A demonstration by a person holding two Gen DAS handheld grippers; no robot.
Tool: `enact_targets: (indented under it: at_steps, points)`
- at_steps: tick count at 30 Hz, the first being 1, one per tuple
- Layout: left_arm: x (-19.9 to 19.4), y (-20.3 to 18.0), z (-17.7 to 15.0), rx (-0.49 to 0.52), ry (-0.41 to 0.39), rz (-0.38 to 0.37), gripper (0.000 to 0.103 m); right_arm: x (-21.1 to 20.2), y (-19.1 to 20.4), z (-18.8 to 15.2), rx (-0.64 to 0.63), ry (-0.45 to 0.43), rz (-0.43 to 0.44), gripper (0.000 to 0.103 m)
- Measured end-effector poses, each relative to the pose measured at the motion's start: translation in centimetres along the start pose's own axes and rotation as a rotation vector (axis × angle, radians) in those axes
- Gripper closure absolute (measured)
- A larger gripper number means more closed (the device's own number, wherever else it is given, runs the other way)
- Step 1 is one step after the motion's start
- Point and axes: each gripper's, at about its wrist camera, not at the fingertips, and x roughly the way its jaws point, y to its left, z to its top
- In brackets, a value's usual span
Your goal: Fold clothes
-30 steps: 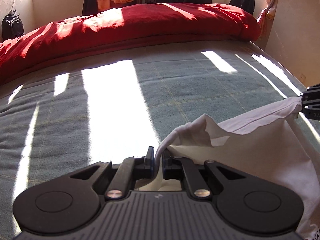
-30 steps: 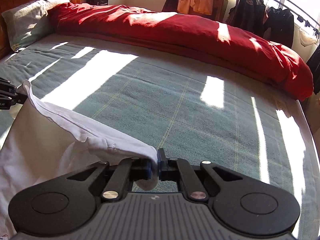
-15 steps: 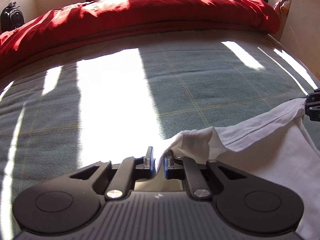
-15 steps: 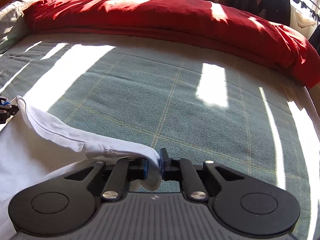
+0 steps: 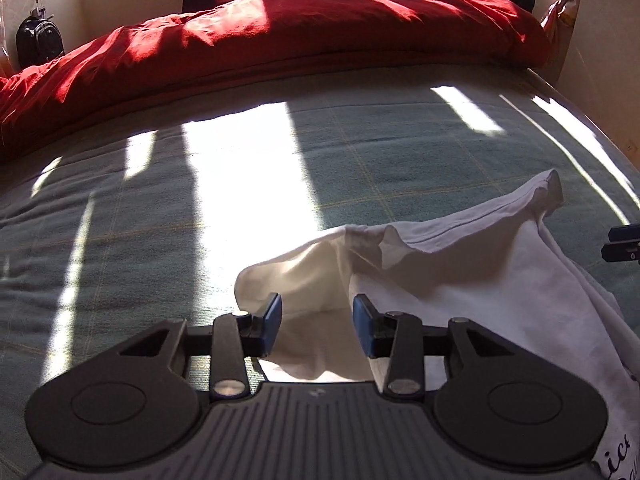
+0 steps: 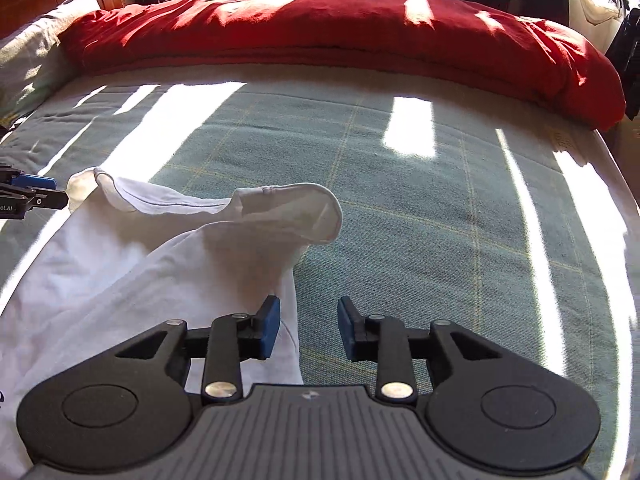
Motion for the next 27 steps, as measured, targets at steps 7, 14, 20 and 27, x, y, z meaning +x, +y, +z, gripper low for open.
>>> enact_targets:
  at_steps: [7,14,20,27]
  points:
    - [-4.0,-1.8,-4.8,-0.06,0.072,-0.069,0.054,-4.5,3.4,-4.2,-0.02,0.028,0.064,0.062]
    - [-9.0,-4.0,-9.1,-0.092,0.077,-0.115,0.036,-8.3,6.4,-7.0,-0.031,0.042,0.07,0.057]
    - [-12.5,-6.2,-11.7,-0.047,0.027,-0.088,0.031,-11.9,8.3,-8.7,0.007,0.009,0.156,0.057]
    - [-13.6,-7.0,-13.8,-0.066,0.024,-0.098,0.031,-13.2,11.6,-10.4,-0.035,0.035,0.244,0.05]
